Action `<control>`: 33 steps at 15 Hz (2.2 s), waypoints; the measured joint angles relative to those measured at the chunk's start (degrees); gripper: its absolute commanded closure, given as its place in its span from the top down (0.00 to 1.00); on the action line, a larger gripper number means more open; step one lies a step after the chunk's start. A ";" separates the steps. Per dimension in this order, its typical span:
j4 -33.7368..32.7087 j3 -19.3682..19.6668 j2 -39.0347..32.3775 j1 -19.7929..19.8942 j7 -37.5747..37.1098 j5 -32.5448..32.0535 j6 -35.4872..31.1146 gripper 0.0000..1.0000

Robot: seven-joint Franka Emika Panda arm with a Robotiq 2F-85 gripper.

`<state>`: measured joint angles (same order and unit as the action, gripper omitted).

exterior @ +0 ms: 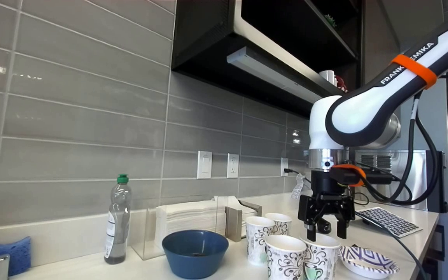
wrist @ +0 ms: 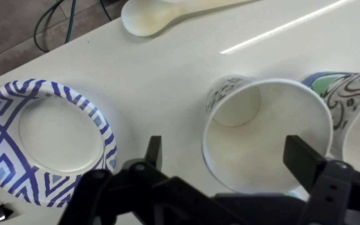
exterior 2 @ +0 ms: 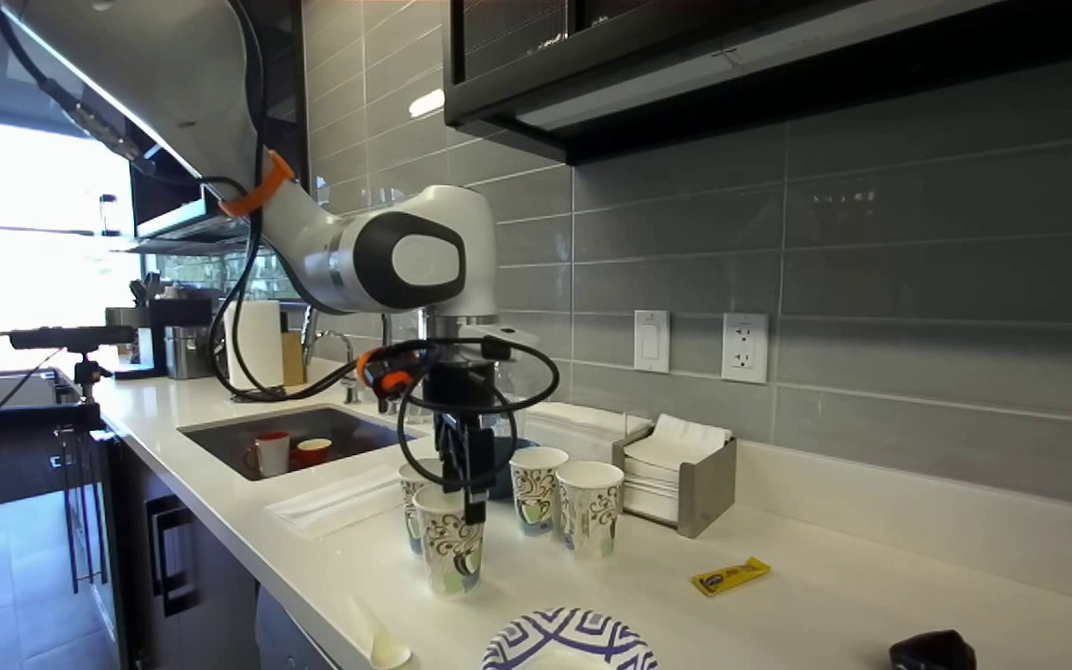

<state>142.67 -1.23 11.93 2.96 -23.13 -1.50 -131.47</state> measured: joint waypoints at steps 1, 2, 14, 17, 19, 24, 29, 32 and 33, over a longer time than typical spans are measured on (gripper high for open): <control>0.28 0.00 0.00 0.01 -0.33 0.00 -0.65 0.94; 0.54 0.00 0.00 0.01 -0.63 0.00 -1.19 0.72; 1.22 0.00 0.00 0.76 -2.89 0.01 -2.37 0.01; 1.22 0.00 0.09 1.12 -3.20 0.01 -2.38 0.00; 1.23 0.00 0.62 1.37 -3.53 0.00 -2.37 0.01; 1.32 -0.01 3.53 2.67 -4.13 -1.03 -0.64 0.03; 1.38 -0.14 8.06 3.11 -4.60 -2.80 2.79 0.03; 1.48 -0.18 8.03 3.11 -4.59 -2.80 2.83 0.01; 1.42 -0.18 8.02 3.11 -4.59 -2.80 2.83 0.01</control>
<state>144.10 -1.41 19.95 6.07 -27.72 -4.30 -128.64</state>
